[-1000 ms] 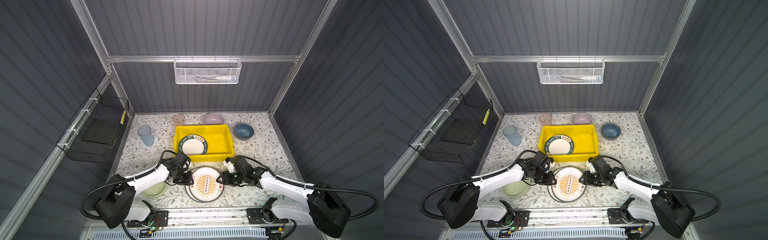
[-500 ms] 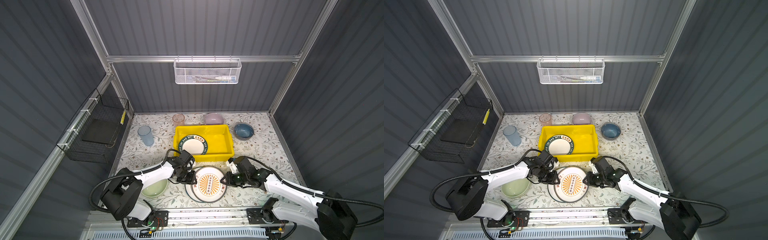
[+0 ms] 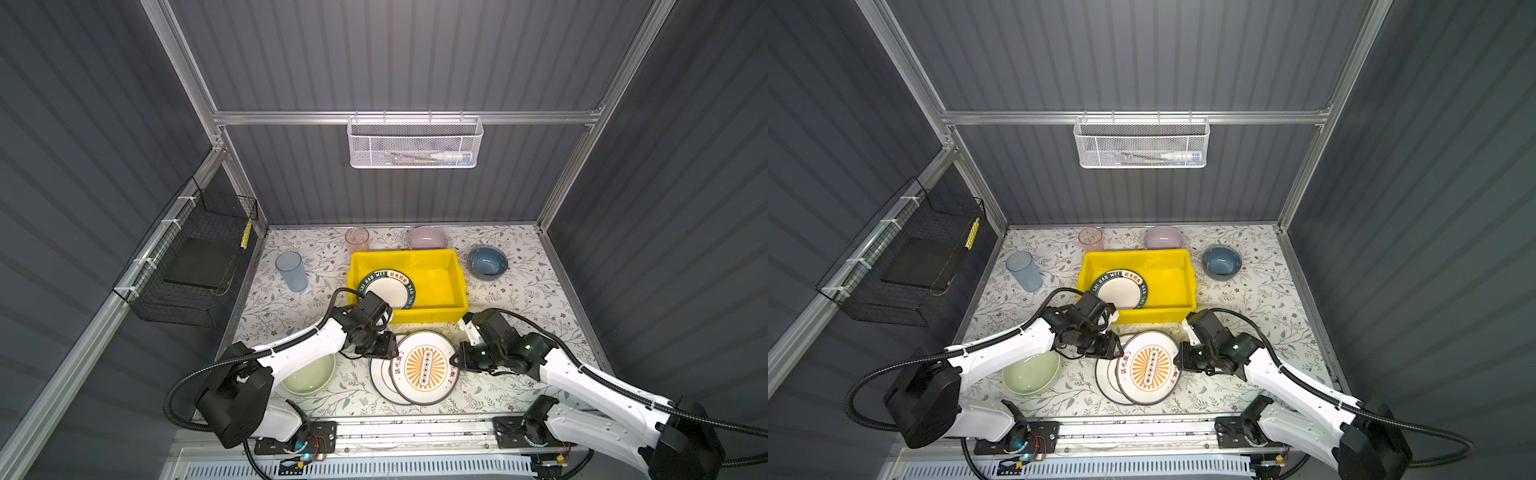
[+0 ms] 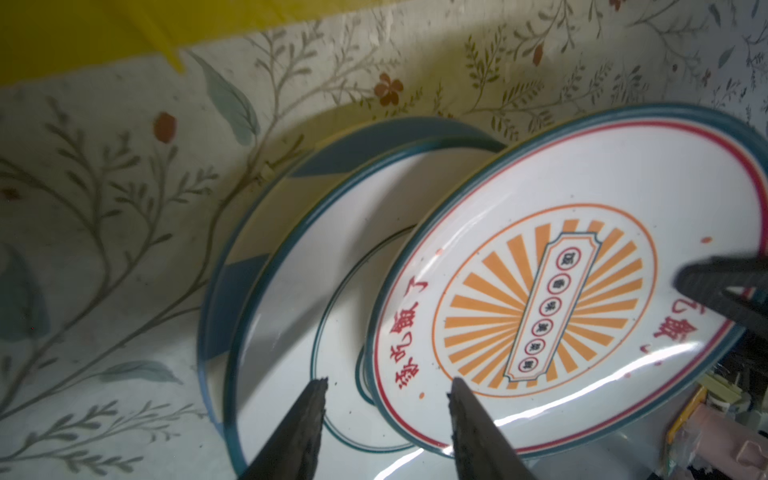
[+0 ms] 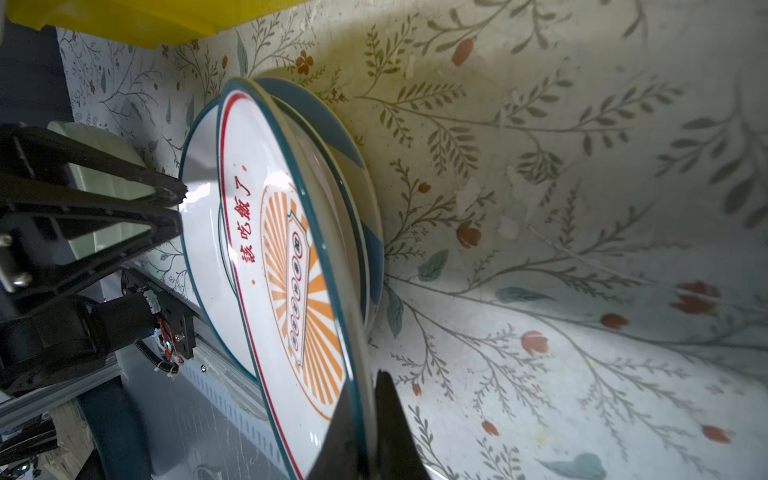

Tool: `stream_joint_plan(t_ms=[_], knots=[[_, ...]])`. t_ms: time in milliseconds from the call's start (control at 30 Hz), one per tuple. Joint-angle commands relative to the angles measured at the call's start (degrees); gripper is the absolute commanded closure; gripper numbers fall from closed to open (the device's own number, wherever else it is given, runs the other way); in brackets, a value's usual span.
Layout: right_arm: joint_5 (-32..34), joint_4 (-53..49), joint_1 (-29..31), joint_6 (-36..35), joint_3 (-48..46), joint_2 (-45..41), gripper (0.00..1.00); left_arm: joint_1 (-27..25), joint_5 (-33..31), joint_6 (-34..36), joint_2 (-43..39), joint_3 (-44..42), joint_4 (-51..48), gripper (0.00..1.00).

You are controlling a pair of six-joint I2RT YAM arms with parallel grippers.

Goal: Place the mixed dishes into the plastic bin
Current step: 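Lift the orange sunburst plate with the right gripper and carry it over the bin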

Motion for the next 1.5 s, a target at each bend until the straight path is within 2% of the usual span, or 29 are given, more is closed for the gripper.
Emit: stream_joint_plan(t_ms=[0, 167, 367, 533, 633, 1000, 1167, 1467], knots=[[1.8, -6.1, 0.1, -3.0, 5.3, -1.6, 0.97, -0.1, -8.6, -0.5, -1.9, 4.4, -8.5, 0.48], [4.1, -14.3, 0.0, -4.4, 14.4, -0.7, 0.97, 1.7, -14.0, -2.3, -4.7, 8.0, -12.3, 0.46], [6.9, -18.3, -0.6, -7.5, 24.7, 3.2, 0.96, 11.3, -13.8, -2.0, -6.1, 10.8, -13.9, 0.47], [7.5, -17.4, -1.9, -8.0, 29.3, 6.6, 0.96, 16.3, -14.7, 1.6, -4.2, 14.5, -15.2, 0.48], [7.2, -14.5, -3.7, -7.8, 31.6, 9.6, 0.96, 17.5, -17.1, 3.8, -1.9, 16.6, -16.5, 0.5], [8.7, -4.7, -8.5, -9.6, 47.8, 26.9, 0.96, 21.2, -14.4, 9.3, 5.2, 16.9, -10.8, 0.6], [6.9, 0.7, -10.2, -8.7, 50.2, 33.7, 0.97, 21.9, -13.3, 10.0, 6.6, 16.2, -8.7, 0.63], [3.2, 3.7, -10.4, -8.0, 53.4, 43.6, 0.97, 22.7, -13.1, 11.1, 9.2, 15.7, -8.1, 0.68]])
